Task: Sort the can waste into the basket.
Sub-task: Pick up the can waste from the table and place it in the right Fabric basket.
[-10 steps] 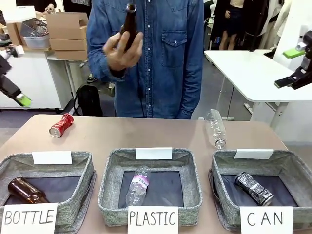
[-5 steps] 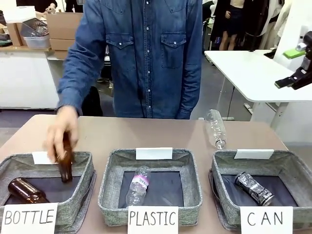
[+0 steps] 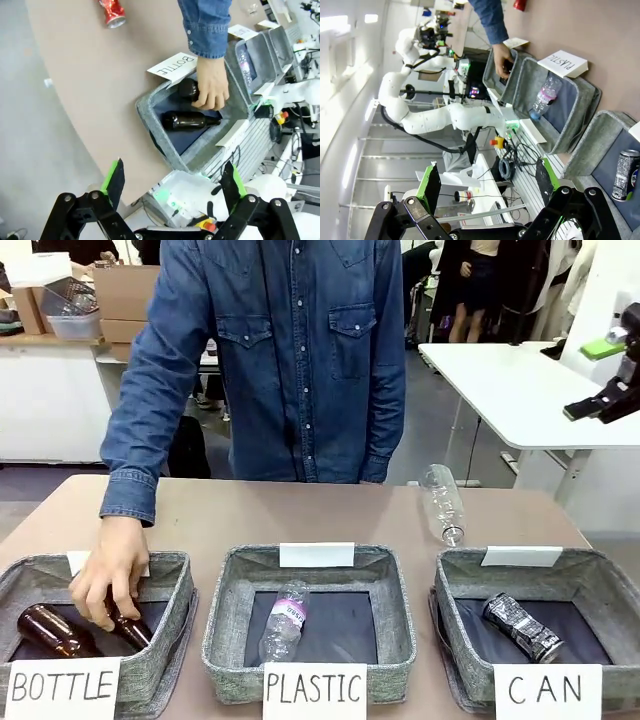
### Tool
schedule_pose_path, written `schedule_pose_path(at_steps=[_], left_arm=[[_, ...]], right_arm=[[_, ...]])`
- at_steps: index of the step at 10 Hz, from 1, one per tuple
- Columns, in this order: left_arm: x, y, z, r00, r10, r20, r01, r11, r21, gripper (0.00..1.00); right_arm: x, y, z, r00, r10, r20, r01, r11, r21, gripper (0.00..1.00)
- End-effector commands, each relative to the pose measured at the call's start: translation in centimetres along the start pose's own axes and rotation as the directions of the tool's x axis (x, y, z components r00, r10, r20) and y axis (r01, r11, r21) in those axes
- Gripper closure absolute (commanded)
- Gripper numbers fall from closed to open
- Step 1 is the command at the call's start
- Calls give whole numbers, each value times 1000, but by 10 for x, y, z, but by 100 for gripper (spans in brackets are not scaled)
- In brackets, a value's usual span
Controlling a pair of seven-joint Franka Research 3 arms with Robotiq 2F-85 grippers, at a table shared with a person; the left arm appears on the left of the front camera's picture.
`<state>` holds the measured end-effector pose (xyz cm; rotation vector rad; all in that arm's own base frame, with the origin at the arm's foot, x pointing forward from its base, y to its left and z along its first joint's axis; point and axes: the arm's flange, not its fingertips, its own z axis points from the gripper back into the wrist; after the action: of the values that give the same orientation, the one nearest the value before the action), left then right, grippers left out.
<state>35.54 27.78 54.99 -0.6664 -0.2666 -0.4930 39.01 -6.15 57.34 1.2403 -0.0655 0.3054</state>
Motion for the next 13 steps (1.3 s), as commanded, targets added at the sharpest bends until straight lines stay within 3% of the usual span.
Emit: schedule_pose_path(at_steps=[1,6,7,10,11,13], left_arm=[[21,2,-15,1000,-27,-6,27,1000,-8,0],[80,-23,-57,1000,15,-9,-13,978,206,0],[104,-27,-83,998,55,-8,-50,955,293,0],[176,-20,-171,996,69,-52,-42,917,398,0],[198,-7,-199,995,99,-19,-77,869,489,0],[226,15,-251,991,122,-54,-78,859,506,0]], right_arm=[[-1,0,2,1000,19,-11,-19,1000,2,0],[-1,0,2,1000,19,-11,-19,1000,2,0],[-1,0,2,1000,19,-11,-19,1000,2,0],[-1,0,2,1000,19,-11,-19,1000,2,0],[-1,0,2,1000,19,-11,-19,1000,2,0],[-1,0,2,1000,19,-11,-19,1000,2,0]])
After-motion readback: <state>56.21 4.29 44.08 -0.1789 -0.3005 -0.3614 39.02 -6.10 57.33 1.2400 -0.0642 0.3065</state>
